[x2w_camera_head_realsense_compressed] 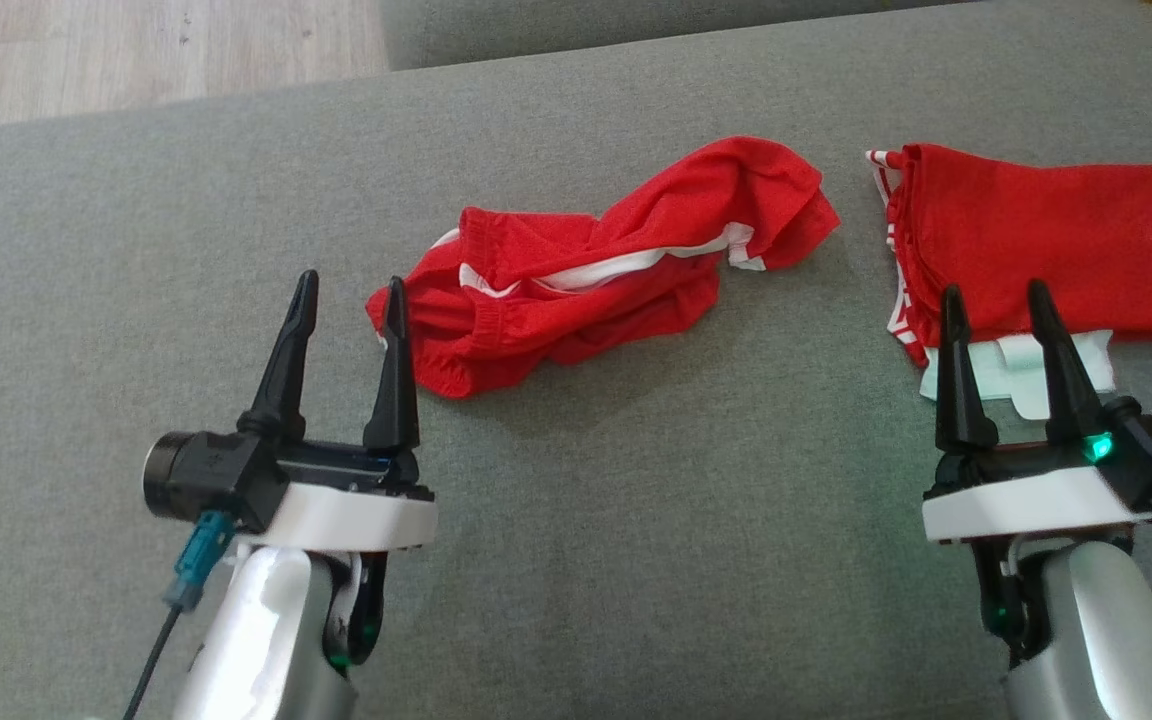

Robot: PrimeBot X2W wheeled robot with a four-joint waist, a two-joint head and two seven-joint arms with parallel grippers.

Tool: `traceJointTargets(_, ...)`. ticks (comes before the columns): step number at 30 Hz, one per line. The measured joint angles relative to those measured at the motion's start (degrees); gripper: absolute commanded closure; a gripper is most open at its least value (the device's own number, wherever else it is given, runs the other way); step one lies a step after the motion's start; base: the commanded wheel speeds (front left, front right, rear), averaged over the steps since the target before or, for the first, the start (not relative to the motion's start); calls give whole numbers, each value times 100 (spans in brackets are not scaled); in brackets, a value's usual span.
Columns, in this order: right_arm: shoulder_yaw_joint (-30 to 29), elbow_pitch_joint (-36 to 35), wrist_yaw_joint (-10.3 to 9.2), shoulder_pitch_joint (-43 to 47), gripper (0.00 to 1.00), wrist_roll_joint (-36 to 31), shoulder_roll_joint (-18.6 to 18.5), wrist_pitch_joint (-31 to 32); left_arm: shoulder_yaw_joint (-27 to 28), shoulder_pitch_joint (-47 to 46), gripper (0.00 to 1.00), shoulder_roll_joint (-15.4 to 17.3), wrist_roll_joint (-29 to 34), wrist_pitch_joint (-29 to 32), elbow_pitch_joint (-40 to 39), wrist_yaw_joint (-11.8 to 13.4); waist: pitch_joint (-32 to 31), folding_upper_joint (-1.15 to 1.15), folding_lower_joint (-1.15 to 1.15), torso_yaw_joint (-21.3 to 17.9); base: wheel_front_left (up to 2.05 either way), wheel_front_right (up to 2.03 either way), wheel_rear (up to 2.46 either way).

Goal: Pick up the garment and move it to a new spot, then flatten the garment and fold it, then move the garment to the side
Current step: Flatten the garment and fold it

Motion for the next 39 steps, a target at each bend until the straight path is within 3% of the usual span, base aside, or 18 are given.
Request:
traceJointTargets(20, 64, -110, 0, 1, 0, 41, 1, -1, -212, -36, 0, 1, 11, 26, 290, -63, 117, 0, 1, 34, 0, 0, 0)
traceJointTargets(26, 67, -110, 0, -35, 0, 41, 2, -1, -538, -839, 0, -7, -213, 842, 828, -208, 410, 0, 1, 59, 0, 0, 0)
traceJointTargets(32, 115, -99, 0, -210, 0, 44, 4, -1, -728, -1562, 0, -7, -263, 1806, 1390, -144, 571, 0, 1, -15, 0, 0, 0)
traceJointTargets(39, 107, -77, 0, -226, 0, 90, 4, -1, -882, -1679, 0, 0, -248, 2557, 1660, -66, 634, 0, 1, -65, 0, 0, 0)
